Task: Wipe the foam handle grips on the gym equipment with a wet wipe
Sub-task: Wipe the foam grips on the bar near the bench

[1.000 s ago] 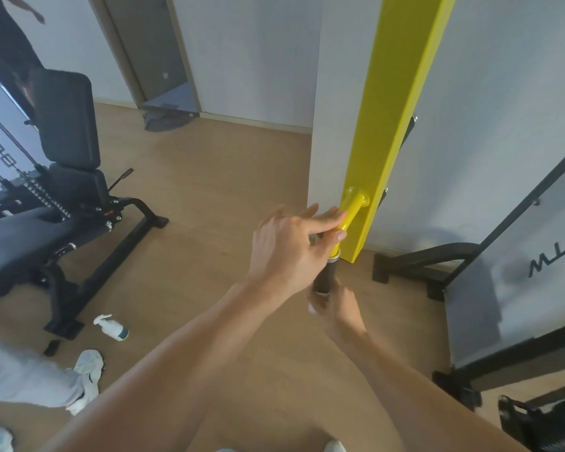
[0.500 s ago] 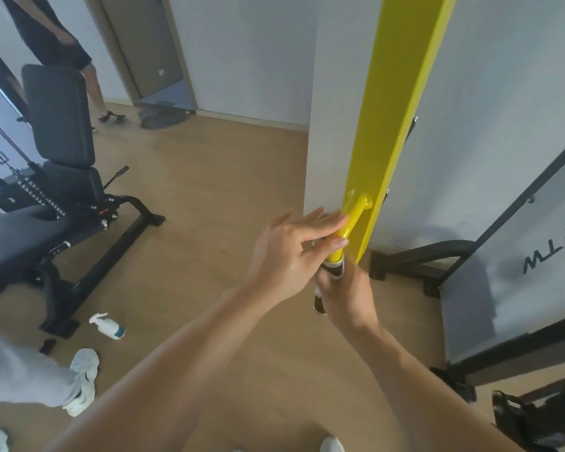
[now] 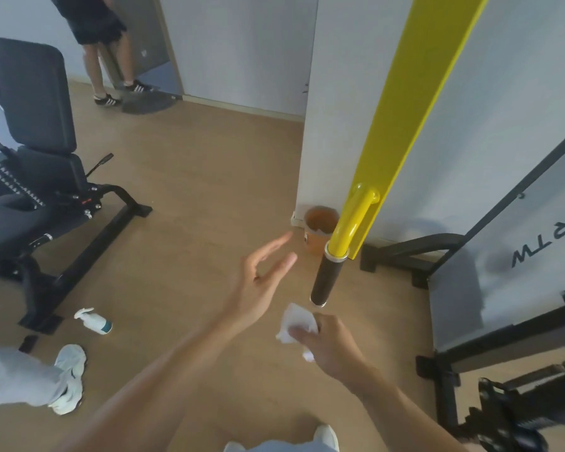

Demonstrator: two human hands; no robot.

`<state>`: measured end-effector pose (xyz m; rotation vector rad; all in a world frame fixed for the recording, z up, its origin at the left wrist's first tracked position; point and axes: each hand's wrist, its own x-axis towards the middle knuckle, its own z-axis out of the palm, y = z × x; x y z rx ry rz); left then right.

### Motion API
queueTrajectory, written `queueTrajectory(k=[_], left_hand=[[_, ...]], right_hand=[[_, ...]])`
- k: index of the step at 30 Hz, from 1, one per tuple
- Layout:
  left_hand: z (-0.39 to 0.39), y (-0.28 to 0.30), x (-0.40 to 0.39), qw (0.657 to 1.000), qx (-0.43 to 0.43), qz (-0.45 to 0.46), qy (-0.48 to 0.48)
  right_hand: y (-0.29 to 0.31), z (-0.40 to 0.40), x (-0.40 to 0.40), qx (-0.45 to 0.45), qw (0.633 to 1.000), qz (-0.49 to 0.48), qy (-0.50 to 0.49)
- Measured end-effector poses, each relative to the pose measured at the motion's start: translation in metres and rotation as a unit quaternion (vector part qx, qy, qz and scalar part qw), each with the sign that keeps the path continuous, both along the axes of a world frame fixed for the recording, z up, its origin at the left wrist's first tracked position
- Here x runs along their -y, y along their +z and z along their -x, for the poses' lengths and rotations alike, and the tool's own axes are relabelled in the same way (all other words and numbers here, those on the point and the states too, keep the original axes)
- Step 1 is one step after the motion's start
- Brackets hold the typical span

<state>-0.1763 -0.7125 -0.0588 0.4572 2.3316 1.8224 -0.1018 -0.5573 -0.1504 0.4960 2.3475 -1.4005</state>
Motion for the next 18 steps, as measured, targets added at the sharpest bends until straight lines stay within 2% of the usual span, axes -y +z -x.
queueTrajectory(k=[3,7,10,13,18], left_hand=[[0.010,-0.016,0.034,0.997,0.056,0.038,0.026],[0.025,-0.027,0.065,0.990,0.135,0.032,0.038],[0.043,-0.030,0.076,0.987,0.149,0.051,0.031],[0.066,-0.032,0.075,0.988,0.147,0.017,0.040],[0.132,-0.046,0.073,0.983,0.170,0.016,0.066]], right_hand=[[0.039,0.016,0.031,-0.097,0.983,0.108,-0.114],[0.061,0.038,0.059,-0.144,0.961,0.145,-0.186],[0.062,0.059,0.076,-0.142,0.960,0.152,-0.188],[0.054,0.080,0.084,-0.140,0.963,0.147,-0.175],[0.040,0.133,0.089,-0.103,0.907,0.289,-0.290]])
